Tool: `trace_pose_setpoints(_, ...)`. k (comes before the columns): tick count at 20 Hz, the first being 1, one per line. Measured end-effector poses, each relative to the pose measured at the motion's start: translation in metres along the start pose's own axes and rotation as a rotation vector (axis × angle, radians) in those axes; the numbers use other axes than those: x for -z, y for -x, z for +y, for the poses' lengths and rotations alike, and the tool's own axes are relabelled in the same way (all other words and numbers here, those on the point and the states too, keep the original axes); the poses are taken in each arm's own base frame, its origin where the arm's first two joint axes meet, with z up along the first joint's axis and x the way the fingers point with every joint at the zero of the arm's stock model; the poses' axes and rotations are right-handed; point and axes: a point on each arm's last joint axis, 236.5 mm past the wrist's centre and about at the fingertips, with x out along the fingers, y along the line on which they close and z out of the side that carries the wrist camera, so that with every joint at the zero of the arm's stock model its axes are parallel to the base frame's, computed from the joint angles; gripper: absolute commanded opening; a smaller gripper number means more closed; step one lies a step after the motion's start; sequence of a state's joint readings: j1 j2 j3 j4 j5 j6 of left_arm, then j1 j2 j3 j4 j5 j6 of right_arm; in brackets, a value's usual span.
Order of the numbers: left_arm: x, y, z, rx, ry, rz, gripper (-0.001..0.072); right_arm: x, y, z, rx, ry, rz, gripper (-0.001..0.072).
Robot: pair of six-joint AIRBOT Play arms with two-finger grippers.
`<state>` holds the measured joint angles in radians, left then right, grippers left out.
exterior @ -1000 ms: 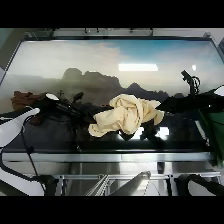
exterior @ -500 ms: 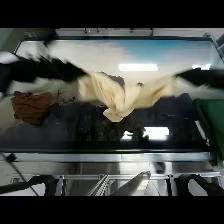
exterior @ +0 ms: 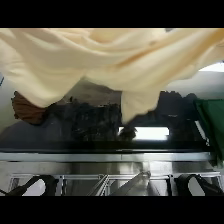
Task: Fold the shirts.
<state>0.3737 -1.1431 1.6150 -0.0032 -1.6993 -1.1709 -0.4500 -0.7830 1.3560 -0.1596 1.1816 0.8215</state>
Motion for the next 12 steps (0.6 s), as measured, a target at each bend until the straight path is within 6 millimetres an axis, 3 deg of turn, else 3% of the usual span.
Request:
trace_pose_setpoints(5,0.021,0.009,0.079,0.026,0.288,-0.005,0.002,0.038,-0.023,-0.053,0.007,-0.181,0.112,0.0017)
trace_pose_setpoints(10,0.041,0.006,0.101,0.038,0.377,0.007,0.0027,0.074,-0.029,-0.063,-0.023,-0.235,0.233,0.0017)
trace_pose_setpoints(12,0.05,0.001,0.123,-0.023,0.411,0.028,0.0027,0.093,-0.038,-0.076,-0.016,-0.266,0.279,0.0017)
